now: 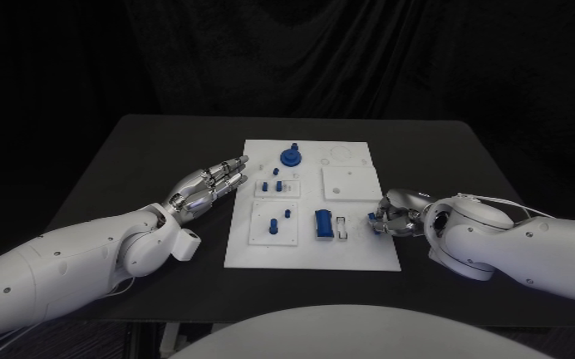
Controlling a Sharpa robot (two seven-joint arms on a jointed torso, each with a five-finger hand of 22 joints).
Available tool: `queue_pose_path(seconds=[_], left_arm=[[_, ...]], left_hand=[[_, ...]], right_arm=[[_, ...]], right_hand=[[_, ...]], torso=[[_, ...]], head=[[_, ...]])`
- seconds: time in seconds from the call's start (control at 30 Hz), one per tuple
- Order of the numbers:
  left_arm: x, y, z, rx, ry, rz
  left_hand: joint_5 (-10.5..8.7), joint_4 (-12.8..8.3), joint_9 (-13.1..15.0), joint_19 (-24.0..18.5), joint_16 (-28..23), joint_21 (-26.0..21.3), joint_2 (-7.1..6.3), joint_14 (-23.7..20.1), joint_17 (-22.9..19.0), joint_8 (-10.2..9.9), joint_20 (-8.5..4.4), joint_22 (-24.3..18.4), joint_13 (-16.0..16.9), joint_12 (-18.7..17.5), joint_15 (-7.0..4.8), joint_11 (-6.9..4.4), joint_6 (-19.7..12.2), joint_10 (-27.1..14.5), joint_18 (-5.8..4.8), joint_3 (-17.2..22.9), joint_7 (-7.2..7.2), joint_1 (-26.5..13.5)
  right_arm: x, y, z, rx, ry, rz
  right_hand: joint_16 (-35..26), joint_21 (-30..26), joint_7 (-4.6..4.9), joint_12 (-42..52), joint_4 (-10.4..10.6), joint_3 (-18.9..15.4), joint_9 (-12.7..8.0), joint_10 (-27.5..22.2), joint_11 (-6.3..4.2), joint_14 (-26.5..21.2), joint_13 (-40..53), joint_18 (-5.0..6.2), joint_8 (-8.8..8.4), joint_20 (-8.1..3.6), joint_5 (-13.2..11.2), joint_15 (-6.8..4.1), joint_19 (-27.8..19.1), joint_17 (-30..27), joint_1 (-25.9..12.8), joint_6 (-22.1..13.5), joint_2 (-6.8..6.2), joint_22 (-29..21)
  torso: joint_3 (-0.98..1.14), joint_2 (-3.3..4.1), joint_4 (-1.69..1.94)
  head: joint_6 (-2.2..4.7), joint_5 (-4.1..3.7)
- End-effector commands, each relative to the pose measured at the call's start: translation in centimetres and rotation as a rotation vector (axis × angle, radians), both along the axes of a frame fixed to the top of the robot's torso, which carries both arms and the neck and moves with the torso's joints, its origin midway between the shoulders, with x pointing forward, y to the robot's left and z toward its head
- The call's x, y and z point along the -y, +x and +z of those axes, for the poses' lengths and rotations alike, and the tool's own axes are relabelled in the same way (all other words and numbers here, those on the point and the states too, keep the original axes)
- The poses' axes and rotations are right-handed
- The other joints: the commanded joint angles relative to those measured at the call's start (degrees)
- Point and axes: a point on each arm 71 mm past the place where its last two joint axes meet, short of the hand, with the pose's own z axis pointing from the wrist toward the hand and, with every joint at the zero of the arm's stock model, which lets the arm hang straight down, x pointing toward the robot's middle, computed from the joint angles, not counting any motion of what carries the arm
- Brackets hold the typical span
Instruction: Assemble the parts on the task board
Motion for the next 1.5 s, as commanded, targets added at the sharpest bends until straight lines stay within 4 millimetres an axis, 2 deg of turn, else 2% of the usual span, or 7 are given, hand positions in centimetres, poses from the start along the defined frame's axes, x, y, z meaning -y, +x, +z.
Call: queue_pose_path(seconds=[0.03, 0.2, 0.33, 0.47, 0.63, 0.9, 1.5], left_arm=[[0.2, -0.1, 0.0, 0.001, -0.016, -0.009], [0.2, -0.1, 0.0, 0.001, -0.015, -0.008], [0.3, 0.0, 0.0, 0.001, -0.016, -0.010], [0.4, 0.0, 0.0, 0.001, -0.017, -0.012], [0.4, 0.0, 0.0, 0.000, -0.016, -0.011], [0.5, 0.0, -0.1, -0.001, -0.017, -0.014], [0.6, 0.0, -0.1, -0.003, -0.019, -0.017]], left_hand=[[-0.03, -0.05, 0.04, -0.04, -0.39, -0.20, -0.33, -0.02, -0.08, 0.32, 0.49, -0.08, 0.08, 0.20, 0.37, 0.46, -0.34, -0.04, 0.56, 0.29, 0.23, -0.18], [-0.05, -0.06, 0.04, -0.04, -0.39, -0.20, -0.34, -0.02, -0.08, 0.32, 0.54, -0.08, 0.11, 0.31, 0.43, 0.52, -0.37, 0.03, 0.56, 0.31, 0.22, -0.21], [-0.14, -0.08, 0.04, -0.04, -0.39, -0.20, -0.37, -0.02, -0.08, 0.33, 0.60, -0.08, 0.13, 0.42, 0.49, 0.59, -0.38, 0.09, 0.56, 0.34, 0.21, -0.24], [-0.14, -0.08, 0.04, -0.04, -0.39, -0.20, -0.37, -0.02, -0.08, 0.33, 0.60, -0.08, 0.13, 0.42, 0.49, 0.59, -0.38, 0.09, 0.56, 0.34, 0.21, -0.24], [-0.20, -0.11, 0.04, -0.04, -0.39, -0.20, -0.36, -0.02, -0.08, 0.33, 0.66, -0.08, 0.16, 0.54, 0.56, 0.68, -0.40, 0.17, 0.56, 0.38, 0.20, -0.26], [-0.20, -0.11, 0.04, -0.04, -0.39, -0.20, -0.36, -0.02, -0.08, 0.33, 0.66, -0.08, 0.16, 0.54, 0.56, 0.68, -0.40, 0.17, 0.56, 0.38, 0.20, -0.26], [-0.21, -0.14, 0.04, -0.04, -0.39, -0.20, -0.37, -0.02, -0.08, 0.34, 0.72, -0.08, 0.19, 0.65, 0.64, 0.78, -0.40, 0.24, 0.56, 0.42, 0.15, -0.31]], right_arm=[[0.0, -0.5, 0.0, -0.103, 0.160, -0.128], [-0.1, -0.3, 0.7, -0.191, 0.256, -0.199], [-0.5, -0.3, 1.1, -0.248, 0.327, -0.236], [-0.8, -0.1, 1.1, -0.276, 0.354, -0.242], [-1.2, 0.0, 1.0, -0.304, 0.366, -0.235], [-1.8, 0.3, 0.5, -0.342, 0.355, -0.214], [-3.0, 1.0, -0.4, -0.390, 0.331, -0.174]], right_hand=[[-0.16, 0.07, -0.02, 0.15, -4.47, 4.90, 0.29, 6.18, 0.36, 4.95, 15.07, 0.67, 0.43, 0.38, 0.33, 0.42, 0.19, 10.54, -1.04, 0.43, -0.51, 7.63], [-0.04, 0.42, 0.00, 0.15, -4.31, 5.17, 0.16, 6.18, 0.37, 5.03, 15.07, 0.62, 0.30, 0.38, 0.29, 0.44, 0.34, 10.87, -1.89, 0.34, -0.45, 7.71], [0.02, 0.44, 0.03, 0.15, -4.14, 5.34, 0.07, 6.18, 0.40, 5.06, 15.07, 0.62, 0.20, 0.40, 0.12, 0.45, 0.38, 11.03, -2.61, 0.20, -0.34, 7.71], [0.18, 0.66, 0.03, 0.15, -4.02, 5.50, 0.04, 6.18, 0.40, 5.15, 15.07, 0.58, 0.19, 0.41, 0.13, 0.46, 0.46, 11.48, -2.97, 0.15, -0.11, 7.76], [0.19, 0.54, 0.04, 0.15, -3.94, 5.55, 0.03, 6.18, 0.41, 5.16, 15.07, 0.60, 0.17, 0.41, 0.10, 0.47, 0.44, 11.50, -3.21, 0.10, -0.04, 7.73], [0.21, 0.44, 0.08, 0.15, -3.76, 5.59, -0.03, 6.18, 0.45, 5.17, 15.07, 0.62, 0.09, 0.44, -0.19, 0.50, 0.42, 11.53, -3.85, -0.16, 0.05, 7.70], [0.14, 0.00, 0.12, 0.15, -3.55, 5.64, -0.07, 6.18, 0.52, 5.10, 15.07, 0.70, 0.09, 0.53, -2.11, 0.58, 0.25, 11.27, -4.93, -0.58, 0.42, 7.57]], torso=[[0.00, 0.00, 0.00], [0.02, -0.01, 0.02], [0.02, -0.11, 0.25], [-0.04, -0.05, 0.23], [-0.12, -0.01, 0.00], [0.01, 0.05, 0.11], [-0.03, 0.02, -0.01]], head=[[0.01, 0.09], [0.01, 0.03], [0.01, -0.36], [0.01, -0.21], [0.01, 0.07], [0.01, -0.14], [0.01, 0.23]])
